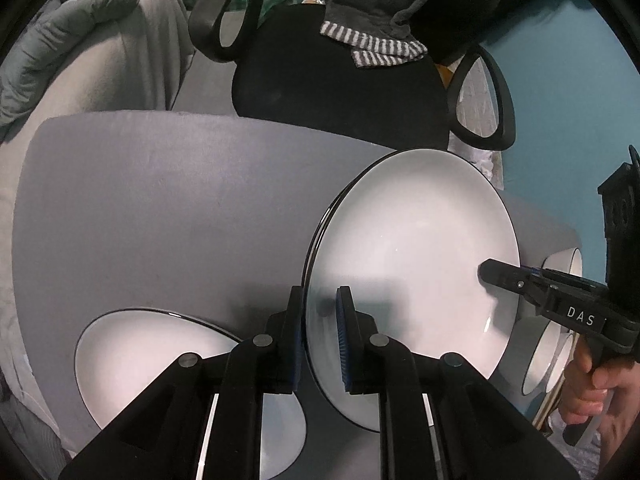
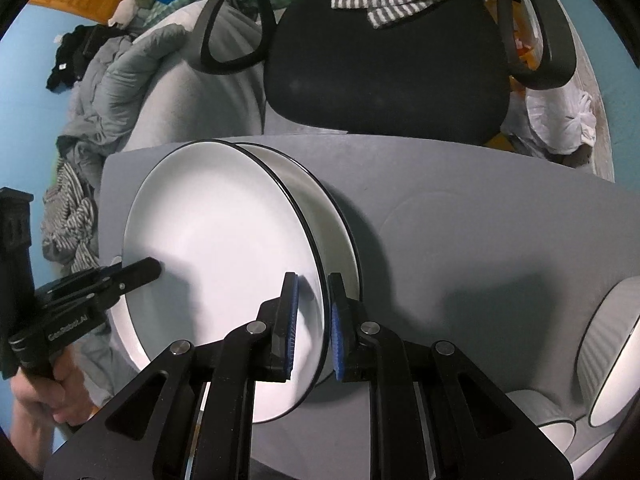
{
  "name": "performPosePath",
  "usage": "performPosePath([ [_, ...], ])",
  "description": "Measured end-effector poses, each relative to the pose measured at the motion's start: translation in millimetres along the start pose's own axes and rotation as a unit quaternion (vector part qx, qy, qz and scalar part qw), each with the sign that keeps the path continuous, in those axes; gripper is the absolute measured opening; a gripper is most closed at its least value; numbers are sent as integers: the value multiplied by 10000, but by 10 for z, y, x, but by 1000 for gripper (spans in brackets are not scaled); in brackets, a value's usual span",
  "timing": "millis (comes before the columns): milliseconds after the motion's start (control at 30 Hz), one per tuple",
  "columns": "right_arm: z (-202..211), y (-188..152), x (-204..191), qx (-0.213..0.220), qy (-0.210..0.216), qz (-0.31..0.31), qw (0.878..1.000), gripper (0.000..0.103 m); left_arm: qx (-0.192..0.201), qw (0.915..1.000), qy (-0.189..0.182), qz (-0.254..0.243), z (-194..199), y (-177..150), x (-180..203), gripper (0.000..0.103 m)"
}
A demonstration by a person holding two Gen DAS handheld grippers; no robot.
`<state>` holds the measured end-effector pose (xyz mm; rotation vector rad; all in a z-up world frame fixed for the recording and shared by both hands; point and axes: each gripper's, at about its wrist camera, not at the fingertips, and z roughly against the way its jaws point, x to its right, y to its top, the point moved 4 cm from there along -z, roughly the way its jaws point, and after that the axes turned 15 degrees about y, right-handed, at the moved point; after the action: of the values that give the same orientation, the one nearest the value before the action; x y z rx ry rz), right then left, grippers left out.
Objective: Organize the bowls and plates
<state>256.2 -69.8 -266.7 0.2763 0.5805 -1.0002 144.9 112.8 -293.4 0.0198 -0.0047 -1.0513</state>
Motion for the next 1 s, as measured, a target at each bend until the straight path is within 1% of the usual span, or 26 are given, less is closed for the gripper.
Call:
performPosePath([
  [133,-25,18,-17,-34,-141,9,9999,16,-68,9999,129,-59,-31,10,8,15],
  [200,-44,27,-30,-62,-239,5,9997,16,-124,9993,287,-192,-66,10,43,15],
  [233,-55,34,-27,-74,-290,-5,9996,16,-137,9986,433,-275,-89,4,62,14],
  [300,-84,38,-27,-106,-507,13,9987,16,-78,9972,607,-427,-76,-8,83,14],
  [333,-96,36,-28,-147,-539,12,9984,16,-70,9964,681,-507,-66,-13,97,14],
  [433,-75,57,-62,-156,-659,61,9977,17,-84,9953,738,-621,-38,-4,121,14],
  [533,-71,77,-79,-294,-791,85,9964,18,-70,9952,725,-653,-7,11,121,14],
  [600,-58,79,-104,-346,-895,146,9953,19,-68,9954,722,-626,4,17,124,16],
  [633,-59,71,-113,-369,-930,163,9949,22,-59,9958,697,-596,19,8,124,18],
  [667,-56,73,-124,-398,-943,174,9946,25,-55,9960,681,-576,28,5,121,22],
  [700,-49,75,-141,-418,-928,178,9946,30,-44,9962,670,-561,35,4,120,25],
  [733,-41,73,-153,-427,-928,180,9946,33,-8,9963,661,-549,53,3,124,33],
  [767,-31,75,-157,-434,-949,188,9944,34,51,9965,637,-541,78,-7,124,38],
  [800,-17,82,-170,-429,-1014,197,9937,37,94,9965,626,-550,100,-12,126,39],
  [833,-8,85,-175,-416,-1102,217,9928,46,129,9963,634,-562,124,-25,128,40],
  [867,14,93,-175,-371,-1254,253,9911,50,138,9962,640,-570,142,-38,129,40],
  [900,44,102,-186,-304,-1346,308,9900,51,152,9963,629,-563,164,-54,127,40],
  [1000,87,106,-221,-260,-1291,394,9905,51,186,9968,602,-492,232,-103,108,42],
])
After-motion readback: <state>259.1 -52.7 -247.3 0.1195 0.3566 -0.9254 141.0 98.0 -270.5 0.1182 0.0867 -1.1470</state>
